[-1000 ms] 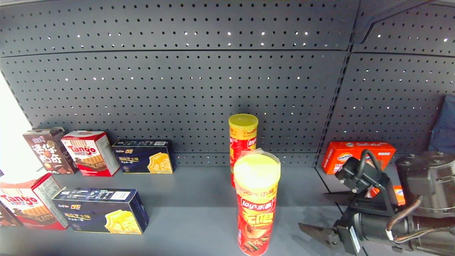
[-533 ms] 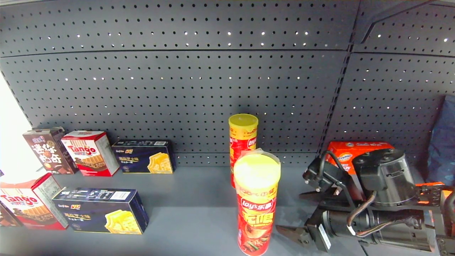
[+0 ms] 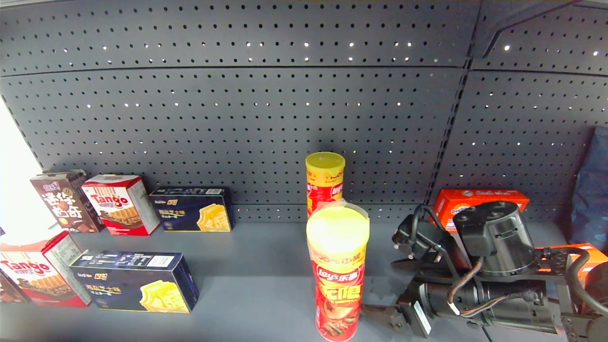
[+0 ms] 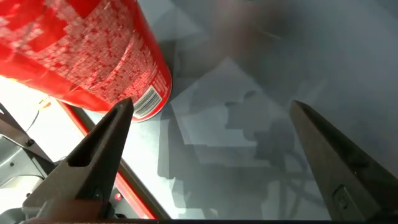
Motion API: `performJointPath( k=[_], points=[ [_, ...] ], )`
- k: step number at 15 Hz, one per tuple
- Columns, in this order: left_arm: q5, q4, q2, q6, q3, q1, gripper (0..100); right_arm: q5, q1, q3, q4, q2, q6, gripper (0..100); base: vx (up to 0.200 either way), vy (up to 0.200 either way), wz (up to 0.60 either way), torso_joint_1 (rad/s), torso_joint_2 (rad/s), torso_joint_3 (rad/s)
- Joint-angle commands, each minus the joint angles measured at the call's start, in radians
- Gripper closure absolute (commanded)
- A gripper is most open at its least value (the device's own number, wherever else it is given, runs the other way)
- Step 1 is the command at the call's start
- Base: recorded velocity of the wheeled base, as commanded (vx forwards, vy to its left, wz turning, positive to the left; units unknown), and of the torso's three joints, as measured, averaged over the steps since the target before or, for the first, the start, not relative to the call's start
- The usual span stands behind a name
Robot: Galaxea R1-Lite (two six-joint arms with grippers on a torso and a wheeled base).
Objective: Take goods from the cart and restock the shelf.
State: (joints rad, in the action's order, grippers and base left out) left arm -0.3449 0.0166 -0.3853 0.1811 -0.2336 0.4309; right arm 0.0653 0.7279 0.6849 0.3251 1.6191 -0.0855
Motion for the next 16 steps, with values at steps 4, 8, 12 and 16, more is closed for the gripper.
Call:
performJointPath(
  k=[4, 8, 12, 16],
  points=[
    [0.001, 0.000, -0.004, -0.002, 0.007, 0.000, 0, 0.001, 0.015, 0.022, 0.000, 0.036, 0.000, 0, 0.000, 0.000, 0.00, 0.000, 0.00, 0.000],
    [0.001, 0.000, -0.004, -0.003, 0.013, 0.002, 0, 0.001, 0.018, 0.041, 0.000, 0.053, 0.000, 0, 0.000, 0.000, 0.00, 0.000, 0.00, 0.000],
    [0.001, 0.000, -0.003, -0.006, 0.020, 0.002, 0, -0.001, 0.008, 0.045, 0.022, 0.057, 0.001, 0, 0.000, 0.000, 0.00, 0.000, 0.00, 0.000],
    [0.001, 0.000, 0.009, -0.005, 0.023, 0.002, 0, -0.002, -0.033, 0.028, 0.022, -0.045, 0.006, 0, 0.000, 0.000, 0.00, 0.000, 0.00, 0.000]
  ],
)
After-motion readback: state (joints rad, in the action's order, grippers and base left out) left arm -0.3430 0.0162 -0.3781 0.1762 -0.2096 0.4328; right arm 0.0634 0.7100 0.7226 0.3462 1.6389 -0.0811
